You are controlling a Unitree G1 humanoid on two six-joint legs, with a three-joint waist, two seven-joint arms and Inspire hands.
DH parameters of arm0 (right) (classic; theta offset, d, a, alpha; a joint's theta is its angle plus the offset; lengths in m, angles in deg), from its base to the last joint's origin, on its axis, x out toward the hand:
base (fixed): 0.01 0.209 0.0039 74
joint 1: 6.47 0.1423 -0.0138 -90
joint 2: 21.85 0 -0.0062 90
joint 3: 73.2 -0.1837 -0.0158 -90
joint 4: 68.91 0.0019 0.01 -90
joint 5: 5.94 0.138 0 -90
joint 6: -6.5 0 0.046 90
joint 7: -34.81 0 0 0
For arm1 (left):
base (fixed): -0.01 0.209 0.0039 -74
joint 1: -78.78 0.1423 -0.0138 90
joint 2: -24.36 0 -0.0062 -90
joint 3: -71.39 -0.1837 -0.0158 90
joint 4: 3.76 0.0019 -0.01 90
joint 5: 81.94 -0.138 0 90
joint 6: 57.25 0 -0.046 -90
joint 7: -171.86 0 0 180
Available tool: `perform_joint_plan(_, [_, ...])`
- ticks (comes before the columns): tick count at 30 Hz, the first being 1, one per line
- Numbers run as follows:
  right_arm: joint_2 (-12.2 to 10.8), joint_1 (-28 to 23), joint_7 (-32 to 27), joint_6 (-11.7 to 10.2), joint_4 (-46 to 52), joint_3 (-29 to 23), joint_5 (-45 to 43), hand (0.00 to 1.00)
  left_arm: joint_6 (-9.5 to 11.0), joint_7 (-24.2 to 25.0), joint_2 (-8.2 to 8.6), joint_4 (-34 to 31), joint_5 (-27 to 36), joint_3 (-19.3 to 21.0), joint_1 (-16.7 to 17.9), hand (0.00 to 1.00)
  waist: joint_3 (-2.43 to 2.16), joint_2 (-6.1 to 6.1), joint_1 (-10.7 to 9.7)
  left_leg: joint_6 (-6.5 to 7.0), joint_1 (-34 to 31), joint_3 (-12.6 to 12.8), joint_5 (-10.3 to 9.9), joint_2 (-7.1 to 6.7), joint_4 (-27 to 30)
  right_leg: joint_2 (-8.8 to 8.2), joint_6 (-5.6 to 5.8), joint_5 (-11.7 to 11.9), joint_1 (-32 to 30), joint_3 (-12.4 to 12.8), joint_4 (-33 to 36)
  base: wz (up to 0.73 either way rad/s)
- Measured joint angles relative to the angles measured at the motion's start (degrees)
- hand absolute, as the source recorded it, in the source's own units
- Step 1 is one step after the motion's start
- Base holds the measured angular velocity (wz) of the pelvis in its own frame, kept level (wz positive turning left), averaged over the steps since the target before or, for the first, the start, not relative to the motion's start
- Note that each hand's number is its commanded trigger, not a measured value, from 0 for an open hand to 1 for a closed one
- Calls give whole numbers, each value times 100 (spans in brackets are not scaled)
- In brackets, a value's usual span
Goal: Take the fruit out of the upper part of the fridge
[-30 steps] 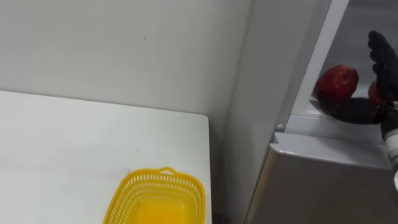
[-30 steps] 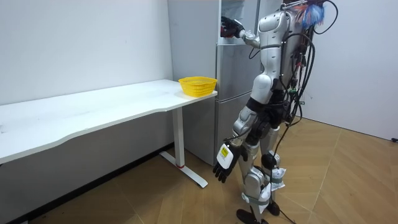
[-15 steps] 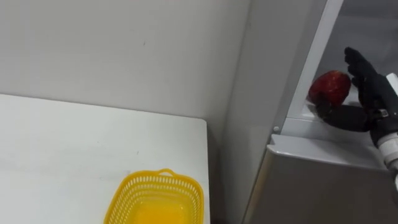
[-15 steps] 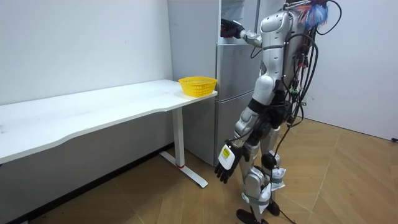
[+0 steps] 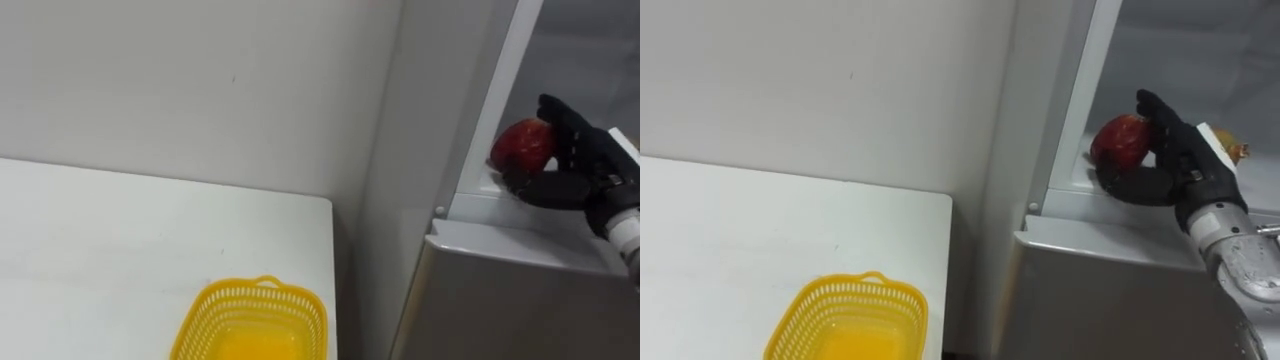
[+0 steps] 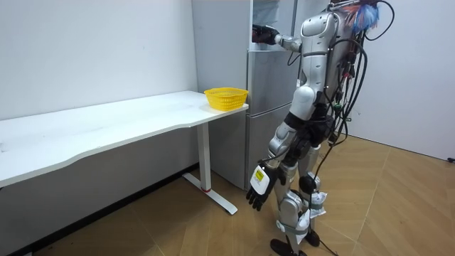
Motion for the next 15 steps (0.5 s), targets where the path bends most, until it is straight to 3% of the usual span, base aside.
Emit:
perform_joint_plan(14, [149, 199, 472, 24, -411, 55, 278, 0, -61, 13, -23, 1, 16, -2, -17, 0, 16, -93, -8, 1, 14, -5, 2, 1, -1, -2, -5, 3, 5, -18, 0, 0])
perform_joint_plan(15, [166, 199, 495, 23, -423, 58, 304, 18, -61, 15, -25, 1, 16, -4, -17, 0, 21, -99, -8, 1, 14, -5, 2, 1, -1, -2, -5, 3, 5, -18, 0, 0])
